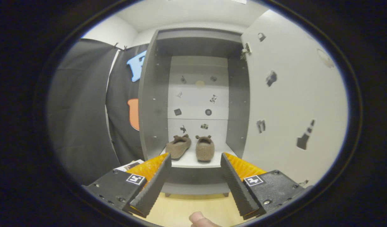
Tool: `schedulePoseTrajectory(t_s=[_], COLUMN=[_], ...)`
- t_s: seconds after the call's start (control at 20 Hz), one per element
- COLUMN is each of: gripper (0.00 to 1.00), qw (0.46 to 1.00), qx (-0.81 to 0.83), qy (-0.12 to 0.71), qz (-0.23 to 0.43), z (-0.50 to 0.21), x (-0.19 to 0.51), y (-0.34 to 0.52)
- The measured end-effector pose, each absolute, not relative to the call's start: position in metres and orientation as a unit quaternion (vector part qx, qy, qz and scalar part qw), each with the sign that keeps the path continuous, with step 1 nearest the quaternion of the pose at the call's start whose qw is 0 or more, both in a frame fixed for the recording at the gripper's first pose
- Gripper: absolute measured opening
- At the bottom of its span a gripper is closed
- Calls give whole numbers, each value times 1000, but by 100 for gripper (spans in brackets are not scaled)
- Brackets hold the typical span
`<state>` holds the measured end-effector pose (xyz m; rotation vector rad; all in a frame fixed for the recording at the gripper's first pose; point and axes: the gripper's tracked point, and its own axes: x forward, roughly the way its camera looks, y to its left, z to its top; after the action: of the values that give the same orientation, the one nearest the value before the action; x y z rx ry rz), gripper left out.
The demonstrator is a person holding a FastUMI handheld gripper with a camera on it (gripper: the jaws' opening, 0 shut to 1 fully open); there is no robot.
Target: Open the shoe cabinet door, grab the shoes and put them into the shoe cabinet, then close the shoe cabinet door.
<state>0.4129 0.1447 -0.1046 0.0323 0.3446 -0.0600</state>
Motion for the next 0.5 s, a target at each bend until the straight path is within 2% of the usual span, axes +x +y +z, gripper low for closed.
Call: schedulePoseTrajectory(t_s=[0.15, 0.5], gripper=[99, 100], qw=[987, 992], qx=[14, 7], qy=[160, 129], qz=[-6, -2], z=[-80, -42], x=[357, 230], y=[146, 93])
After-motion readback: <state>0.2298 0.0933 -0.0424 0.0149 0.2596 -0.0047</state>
